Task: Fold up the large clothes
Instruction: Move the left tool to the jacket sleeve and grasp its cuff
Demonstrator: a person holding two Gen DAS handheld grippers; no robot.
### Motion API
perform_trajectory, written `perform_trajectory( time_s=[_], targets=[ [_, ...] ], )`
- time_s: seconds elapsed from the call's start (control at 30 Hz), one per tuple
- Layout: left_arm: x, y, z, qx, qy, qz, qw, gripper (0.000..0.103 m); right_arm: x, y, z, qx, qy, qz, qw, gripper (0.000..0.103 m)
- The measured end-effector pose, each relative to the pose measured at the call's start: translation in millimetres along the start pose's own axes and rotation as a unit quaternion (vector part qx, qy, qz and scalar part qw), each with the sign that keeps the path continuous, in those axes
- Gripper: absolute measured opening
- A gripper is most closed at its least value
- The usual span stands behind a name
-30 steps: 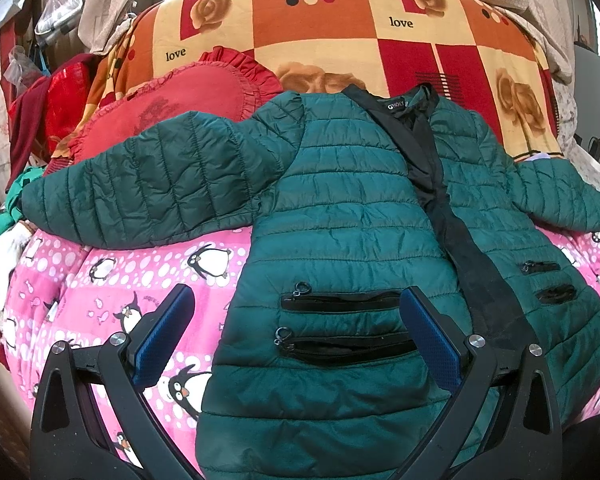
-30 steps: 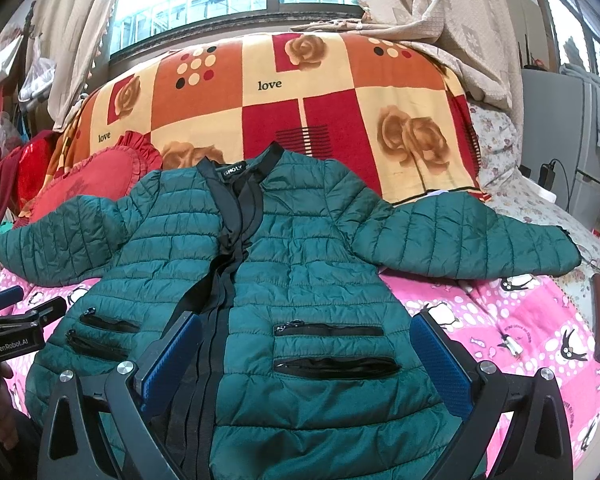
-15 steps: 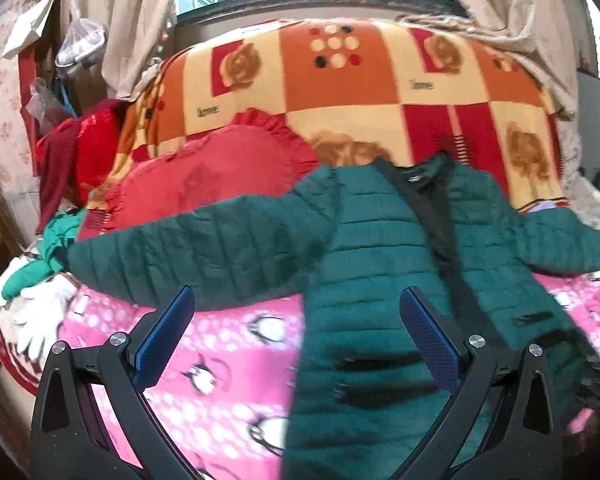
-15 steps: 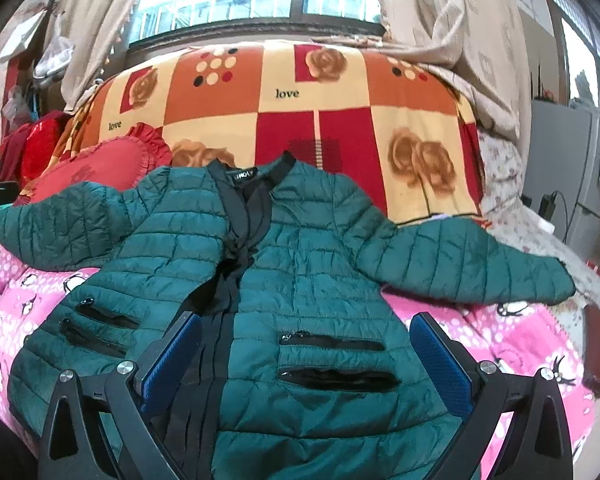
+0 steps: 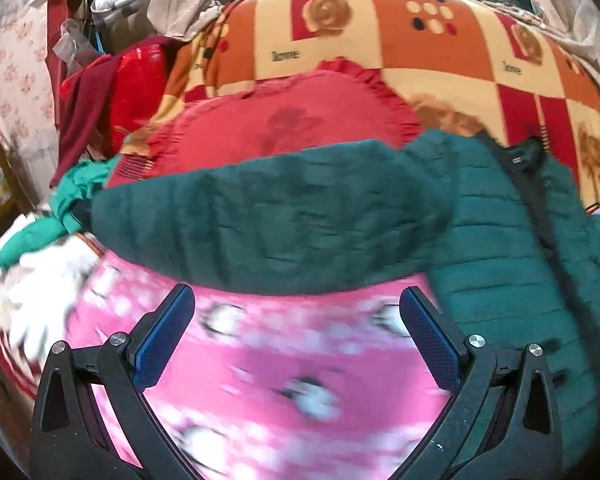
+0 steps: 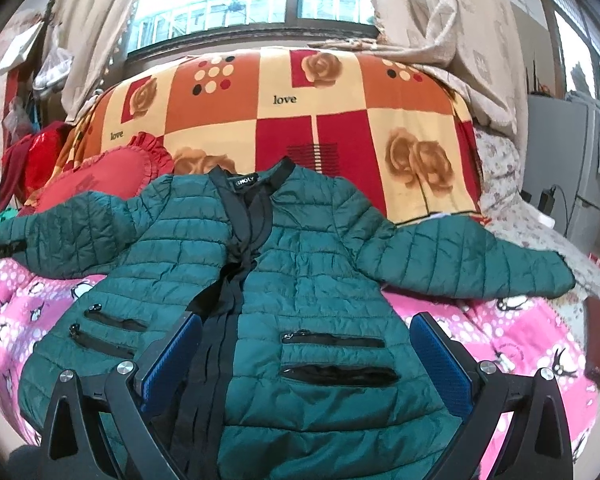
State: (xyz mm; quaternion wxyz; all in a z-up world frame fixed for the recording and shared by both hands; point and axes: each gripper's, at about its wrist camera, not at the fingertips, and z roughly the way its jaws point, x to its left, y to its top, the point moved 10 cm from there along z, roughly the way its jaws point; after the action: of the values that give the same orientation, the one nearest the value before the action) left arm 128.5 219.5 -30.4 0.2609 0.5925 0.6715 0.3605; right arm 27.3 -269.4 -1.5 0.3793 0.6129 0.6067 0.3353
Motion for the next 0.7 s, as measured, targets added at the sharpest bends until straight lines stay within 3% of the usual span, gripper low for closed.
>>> perform_trajectory(
  time_s=[0.2,0.33,0.47,0.7],
  targets=[
    [111,17,34,-0.053,0.035,0.028,0.9976,0.102,9,-6,9,0.017,-0.009,-0.026,0.999,0.103],
    [157,31,55,-0.084,-0.017,0.019,0.9961,0.102,18,-9,14,0.025,-0.020,-0.048,0.998,0.103],
    [172,31,81,-0.072,-0.058,0.017,0.9956,0.102,24,-11,19,0.030,-0.024,-0.060,0.997,0.103],
    [145,46,101,-0.044,-0.146,0.028,0.9879,0.098,31,-14,31,0.047,-0.025,-0.066,0.996,0.103]
  ],
)
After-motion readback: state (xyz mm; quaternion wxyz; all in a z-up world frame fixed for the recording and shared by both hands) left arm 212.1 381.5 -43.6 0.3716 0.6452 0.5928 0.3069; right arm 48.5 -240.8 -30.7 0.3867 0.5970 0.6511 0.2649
